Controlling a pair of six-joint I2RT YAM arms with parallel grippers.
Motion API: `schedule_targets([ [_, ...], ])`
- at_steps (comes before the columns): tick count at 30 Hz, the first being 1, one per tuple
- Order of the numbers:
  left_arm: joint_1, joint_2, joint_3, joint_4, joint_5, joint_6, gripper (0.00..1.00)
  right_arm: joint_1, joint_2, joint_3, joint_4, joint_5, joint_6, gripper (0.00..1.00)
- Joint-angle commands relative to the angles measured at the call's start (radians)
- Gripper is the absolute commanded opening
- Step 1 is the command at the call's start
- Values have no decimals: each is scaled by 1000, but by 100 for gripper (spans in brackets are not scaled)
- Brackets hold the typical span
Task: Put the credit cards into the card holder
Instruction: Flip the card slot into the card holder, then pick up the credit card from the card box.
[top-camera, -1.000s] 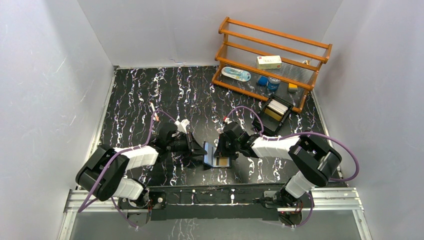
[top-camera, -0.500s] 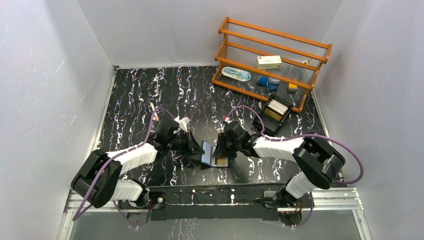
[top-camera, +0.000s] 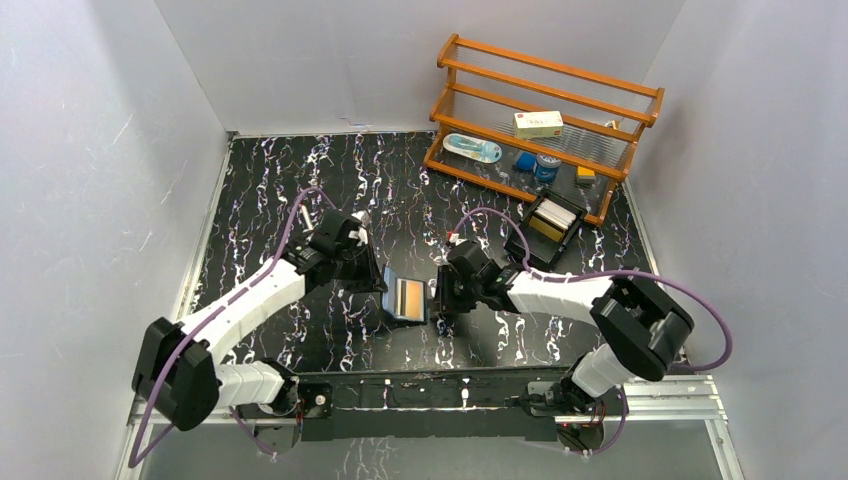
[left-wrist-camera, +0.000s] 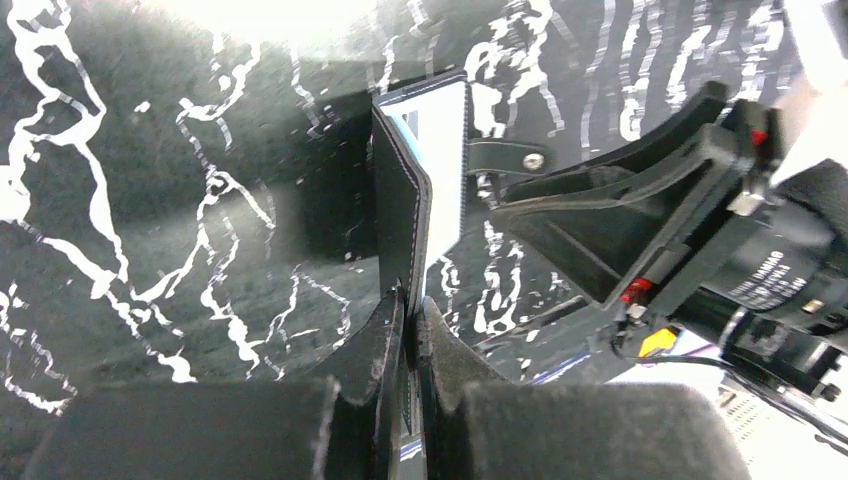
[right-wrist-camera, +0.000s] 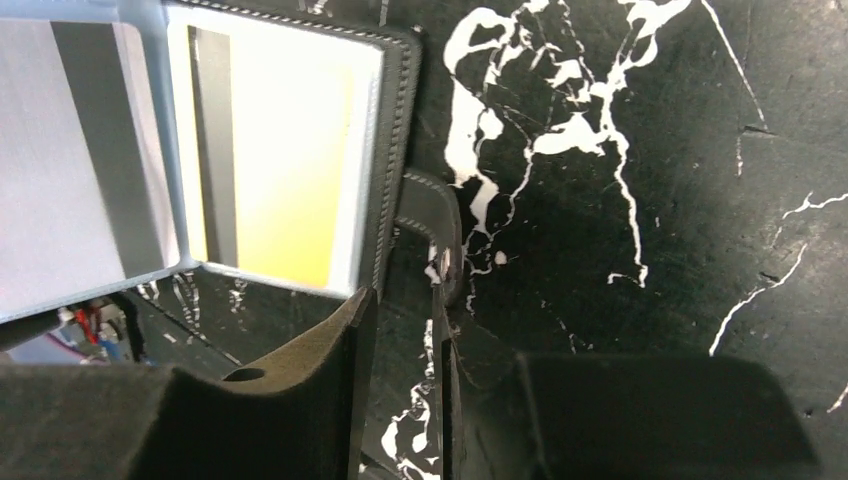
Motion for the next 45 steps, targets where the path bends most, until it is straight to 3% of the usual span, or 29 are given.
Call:
schedule_targets([
  [1, -27, 55, 86, -206, -70, 22, 0, 2, 51, 39, 56, 5, -34, 34],
  [6, -39, 92, 113, -181, -11, 16, 0, 3, 97, 39, 88, -8, -44, 33],
  [17, -40, 101, 7, 45, 122, 18, 0, 3, 121, 19, 113, -17, -38, 32],
  [25, -41, 116, -29, 87, 138, 26, 0, 3, 129, 20, 113, -23, -34, 33],
  [28, -41, 108, -44, 87, 120, 29, 0, 2, 104, 45, 27, 22, -50, 34],
  [31, -40, 86, -63, 94, 105, 28, 0, -3, 38, 88, -102, 101, -104, 37],
  [38, -38, 42, -110, 148, 108, 36, 0, -86, -128, 182, -235, 191, -289, 50],
  [45, -36, 54, -116, 139, 105, 55, 0, -266, -115, 353, -382, 384, -586, 56],
])
